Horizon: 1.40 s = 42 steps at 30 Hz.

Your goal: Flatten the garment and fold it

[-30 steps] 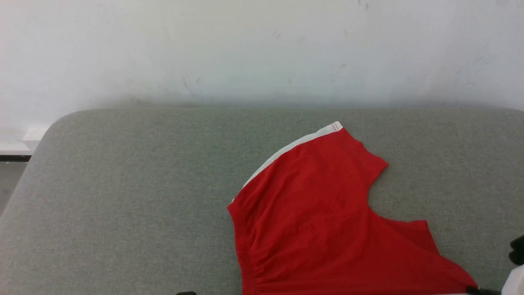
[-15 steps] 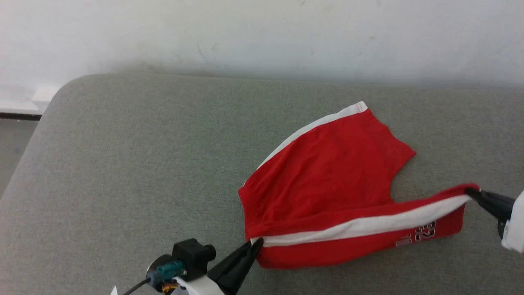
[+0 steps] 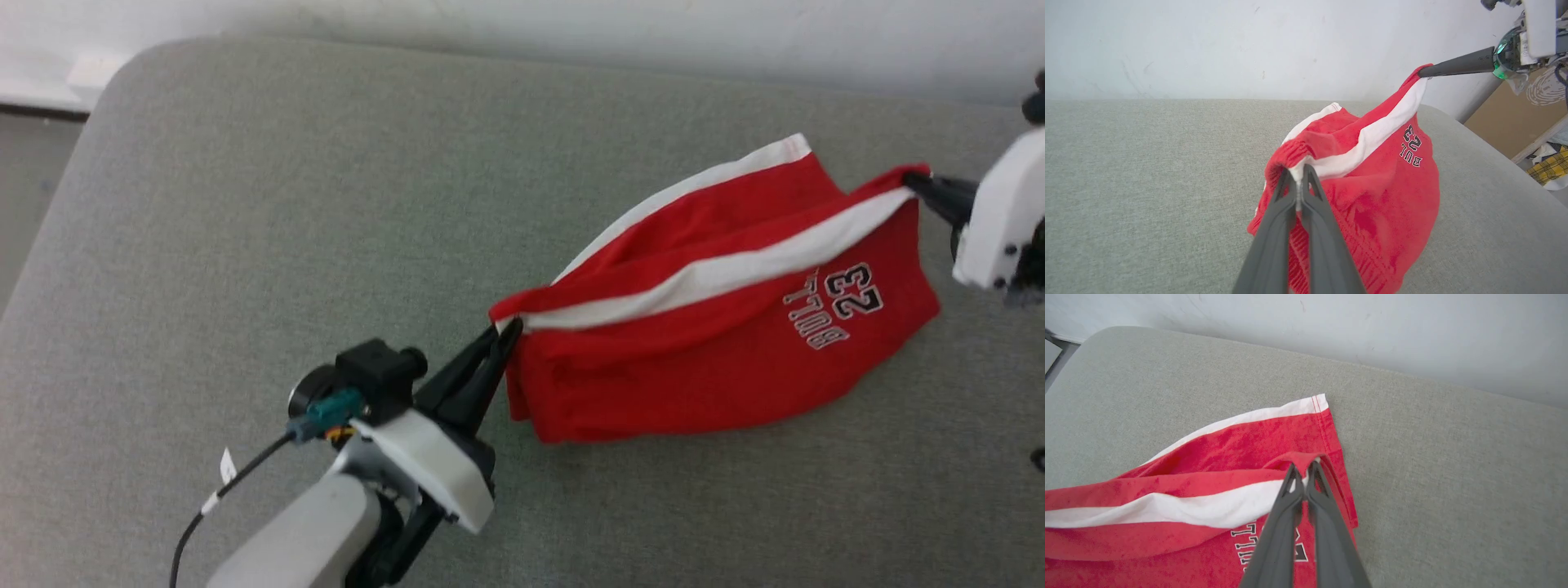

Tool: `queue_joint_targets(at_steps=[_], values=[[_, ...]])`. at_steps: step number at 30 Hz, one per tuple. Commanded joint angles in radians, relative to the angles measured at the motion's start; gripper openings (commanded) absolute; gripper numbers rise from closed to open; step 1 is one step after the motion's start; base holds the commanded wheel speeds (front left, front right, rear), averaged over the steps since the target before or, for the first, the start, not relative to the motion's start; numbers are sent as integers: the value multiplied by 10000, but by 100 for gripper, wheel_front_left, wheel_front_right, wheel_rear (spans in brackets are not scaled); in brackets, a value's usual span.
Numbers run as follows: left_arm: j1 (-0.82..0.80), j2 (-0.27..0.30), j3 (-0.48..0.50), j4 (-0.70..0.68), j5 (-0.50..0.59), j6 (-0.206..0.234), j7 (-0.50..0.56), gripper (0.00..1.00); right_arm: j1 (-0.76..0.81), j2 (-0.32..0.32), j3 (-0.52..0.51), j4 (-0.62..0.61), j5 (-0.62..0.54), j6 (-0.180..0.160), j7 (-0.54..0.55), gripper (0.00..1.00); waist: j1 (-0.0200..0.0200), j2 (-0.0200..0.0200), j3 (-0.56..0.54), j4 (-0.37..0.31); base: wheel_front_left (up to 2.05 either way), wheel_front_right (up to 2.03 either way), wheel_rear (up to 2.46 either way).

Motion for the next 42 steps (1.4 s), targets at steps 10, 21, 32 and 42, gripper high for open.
queue_joint_targets(at_steps=[10, 21, 32, 42], values=[[-1333, -773, -151, 1321, 289, -384, -319, 0, -2625, 88, 773, 2988, -1423, -9, -924, 0, -3, 0, 1515, 832, 0, 0, 0], [-1889, -1351, -242, 1994, 375, -530, -740, 0, -3965, 84, 1289, 4862, -1720, -9, -2073, 0, -3, 0, 2186, 1214, 0, 0, 0], [-2187, -1548, -179, 2787, 434, -447, -942, 100, -4188, 122, 2183, 5696, -1300, -9, -3622, 100, -3, 0, 1771, 1037, 0, 0, 0], [-1438, -1202, 685, 2686, -52, 54, -1213, 100, -3216, -336, 3225, 4965, -438, -9, -5975, 100, -3, 0, 226, 563, 0, 0, 0]])
